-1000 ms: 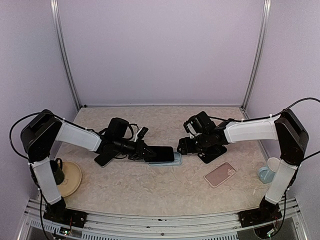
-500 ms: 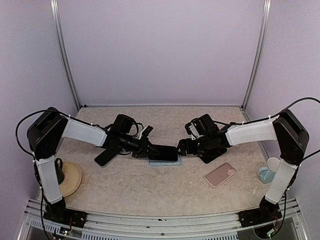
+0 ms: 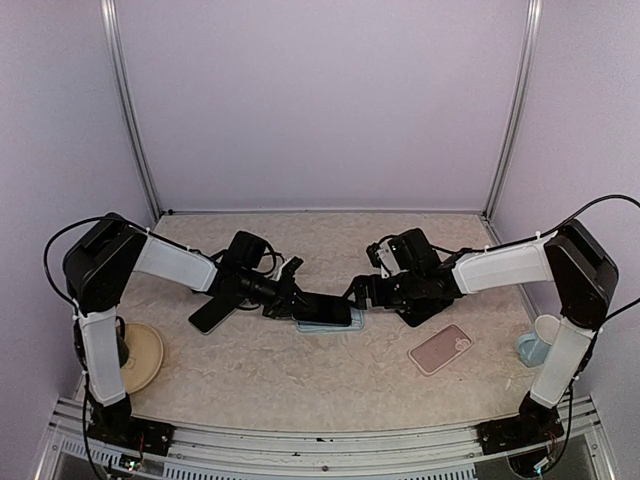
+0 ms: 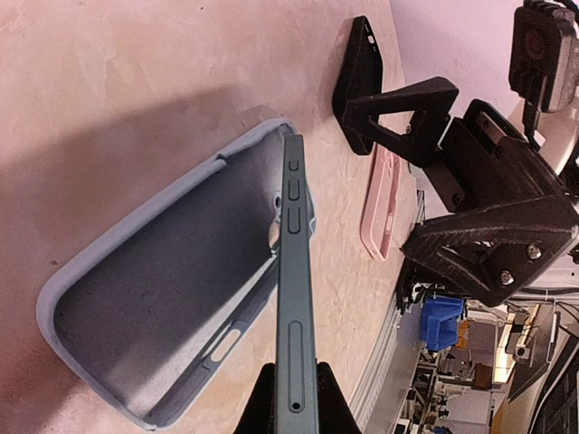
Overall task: Put the phone into the phone case
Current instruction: Install the phone on the phone case.
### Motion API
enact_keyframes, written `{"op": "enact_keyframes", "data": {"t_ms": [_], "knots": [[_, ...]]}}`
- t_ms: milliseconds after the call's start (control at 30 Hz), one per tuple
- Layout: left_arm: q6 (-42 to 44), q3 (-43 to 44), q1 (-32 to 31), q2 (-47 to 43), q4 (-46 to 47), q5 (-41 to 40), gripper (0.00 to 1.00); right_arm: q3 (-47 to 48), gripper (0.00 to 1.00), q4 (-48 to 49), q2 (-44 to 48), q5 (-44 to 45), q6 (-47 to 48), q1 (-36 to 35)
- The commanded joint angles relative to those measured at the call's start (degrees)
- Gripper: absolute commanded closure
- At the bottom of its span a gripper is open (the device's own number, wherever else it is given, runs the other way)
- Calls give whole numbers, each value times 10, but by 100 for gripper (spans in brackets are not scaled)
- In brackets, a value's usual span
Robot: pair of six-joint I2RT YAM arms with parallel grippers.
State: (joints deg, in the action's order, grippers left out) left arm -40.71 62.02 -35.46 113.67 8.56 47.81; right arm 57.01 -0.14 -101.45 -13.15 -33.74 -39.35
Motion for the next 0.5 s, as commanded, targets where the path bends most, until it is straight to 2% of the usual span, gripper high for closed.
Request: {"op": "enact_keyframes", "data": {"t_ms": [0,467], "knots": [[-7,21,3,12,28,29,100,-7,0,25,9,-16,-2,7],[-45,31,7,42,50,61,100,-19,0,15,-8,-22,-6,8]]}}
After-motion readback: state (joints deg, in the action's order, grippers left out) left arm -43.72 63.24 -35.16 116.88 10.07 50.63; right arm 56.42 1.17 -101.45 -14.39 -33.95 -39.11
